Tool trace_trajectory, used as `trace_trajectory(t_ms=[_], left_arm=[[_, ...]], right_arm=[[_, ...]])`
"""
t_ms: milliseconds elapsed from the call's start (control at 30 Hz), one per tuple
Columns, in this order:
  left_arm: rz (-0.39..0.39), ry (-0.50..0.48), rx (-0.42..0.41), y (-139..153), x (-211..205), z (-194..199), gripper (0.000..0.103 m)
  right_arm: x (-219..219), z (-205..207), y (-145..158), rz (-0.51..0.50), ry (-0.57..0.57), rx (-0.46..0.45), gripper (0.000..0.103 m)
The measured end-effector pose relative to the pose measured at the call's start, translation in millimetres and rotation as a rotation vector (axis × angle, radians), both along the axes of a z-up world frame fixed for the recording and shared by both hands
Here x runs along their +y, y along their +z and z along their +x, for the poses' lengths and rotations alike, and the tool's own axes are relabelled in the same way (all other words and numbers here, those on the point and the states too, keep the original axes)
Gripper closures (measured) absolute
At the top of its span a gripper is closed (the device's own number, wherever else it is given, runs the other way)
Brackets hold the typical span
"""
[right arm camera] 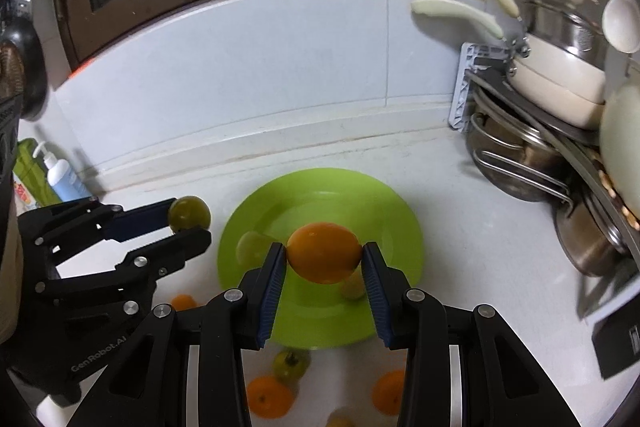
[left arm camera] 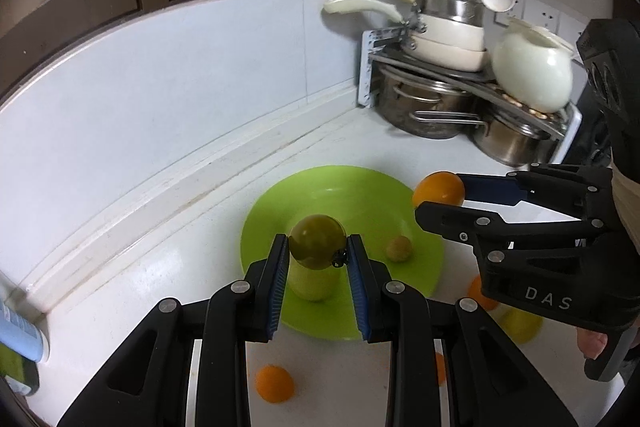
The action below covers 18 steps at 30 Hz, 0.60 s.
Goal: Organize fruits
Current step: 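Carry the green tomato with left tool over the plate while right tool carries the mandarin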
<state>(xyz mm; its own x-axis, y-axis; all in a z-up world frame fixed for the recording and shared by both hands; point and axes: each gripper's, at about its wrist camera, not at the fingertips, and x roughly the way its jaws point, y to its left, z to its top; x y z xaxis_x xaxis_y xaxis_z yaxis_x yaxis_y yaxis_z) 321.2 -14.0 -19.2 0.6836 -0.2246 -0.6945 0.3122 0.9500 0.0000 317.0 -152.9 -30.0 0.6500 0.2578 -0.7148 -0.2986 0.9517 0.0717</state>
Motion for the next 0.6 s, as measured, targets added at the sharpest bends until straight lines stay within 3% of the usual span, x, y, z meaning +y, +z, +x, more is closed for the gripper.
trace_trajectory(t_ms=[300,600], left_arm=[[-0.007,-0.001,0.088,-24,5,48,0.074],[0.043,-0.033,0.159,-53,-5,81,0.074]], right_arm=[[3,49,-21,-0.028,0.02,0.076,0.063],[3,87,-50,-0.071,0.026,0.177,0.063]])
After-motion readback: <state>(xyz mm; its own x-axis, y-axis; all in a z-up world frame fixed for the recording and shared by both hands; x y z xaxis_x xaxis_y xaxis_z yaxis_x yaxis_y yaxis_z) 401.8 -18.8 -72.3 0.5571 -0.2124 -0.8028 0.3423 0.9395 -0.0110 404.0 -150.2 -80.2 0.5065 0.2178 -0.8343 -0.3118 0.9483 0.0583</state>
